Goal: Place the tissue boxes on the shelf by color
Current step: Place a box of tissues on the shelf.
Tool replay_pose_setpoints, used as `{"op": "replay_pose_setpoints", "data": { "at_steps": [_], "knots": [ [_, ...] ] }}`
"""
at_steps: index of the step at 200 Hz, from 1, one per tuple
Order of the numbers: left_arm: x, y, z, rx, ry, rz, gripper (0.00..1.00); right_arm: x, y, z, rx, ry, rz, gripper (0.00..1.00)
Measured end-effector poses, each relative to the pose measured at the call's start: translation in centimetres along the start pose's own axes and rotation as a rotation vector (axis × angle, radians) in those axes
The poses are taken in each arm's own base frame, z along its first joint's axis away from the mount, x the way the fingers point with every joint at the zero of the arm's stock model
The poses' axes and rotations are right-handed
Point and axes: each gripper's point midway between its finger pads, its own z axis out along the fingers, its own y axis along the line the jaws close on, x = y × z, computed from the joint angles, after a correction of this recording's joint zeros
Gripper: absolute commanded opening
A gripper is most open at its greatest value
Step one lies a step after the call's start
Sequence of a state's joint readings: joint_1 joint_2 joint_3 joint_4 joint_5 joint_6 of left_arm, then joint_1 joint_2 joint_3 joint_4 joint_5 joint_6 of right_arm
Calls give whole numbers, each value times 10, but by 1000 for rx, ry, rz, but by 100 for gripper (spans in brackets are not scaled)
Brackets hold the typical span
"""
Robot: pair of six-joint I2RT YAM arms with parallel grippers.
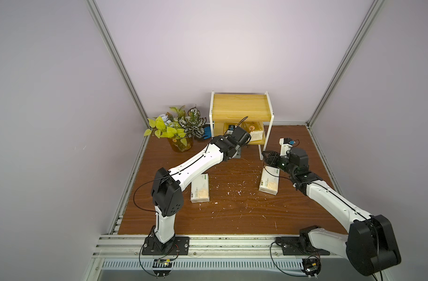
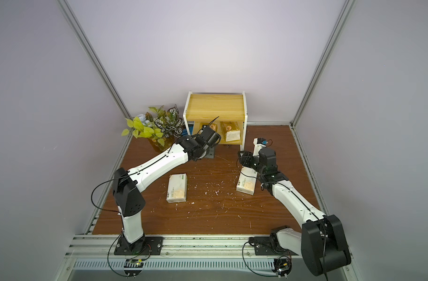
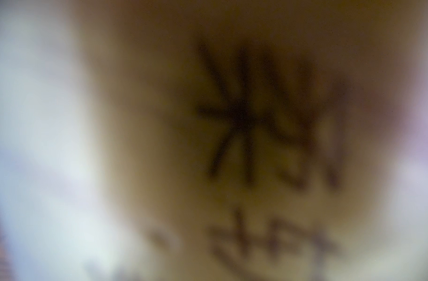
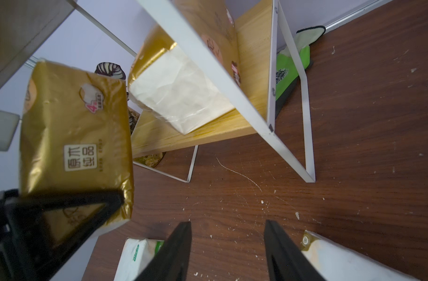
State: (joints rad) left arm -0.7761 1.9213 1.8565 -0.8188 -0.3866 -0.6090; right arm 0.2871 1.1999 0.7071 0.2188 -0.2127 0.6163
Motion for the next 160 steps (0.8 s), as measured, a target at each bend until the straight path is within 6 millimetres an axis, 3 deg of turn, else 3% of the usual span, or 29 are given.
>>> {"op": "replay_pose_setpoints", "data": {
  "at_steps": [44,60,112,160],
  "knots": [
    [-26,-4,11,5,-32,9,63,1,0,0,2,2,-2,54],
    [-26,-9,19,12,-23,21,71,1,-1,0,3,4,-6,54],
    [-27,-10,37,13,5,21,81,-4,2,-5,-2,-14,-20,54],
    [-29,-5,37,2,9,22,91,-4,3,-5,-3,-16,-22,54]
  ]
}}
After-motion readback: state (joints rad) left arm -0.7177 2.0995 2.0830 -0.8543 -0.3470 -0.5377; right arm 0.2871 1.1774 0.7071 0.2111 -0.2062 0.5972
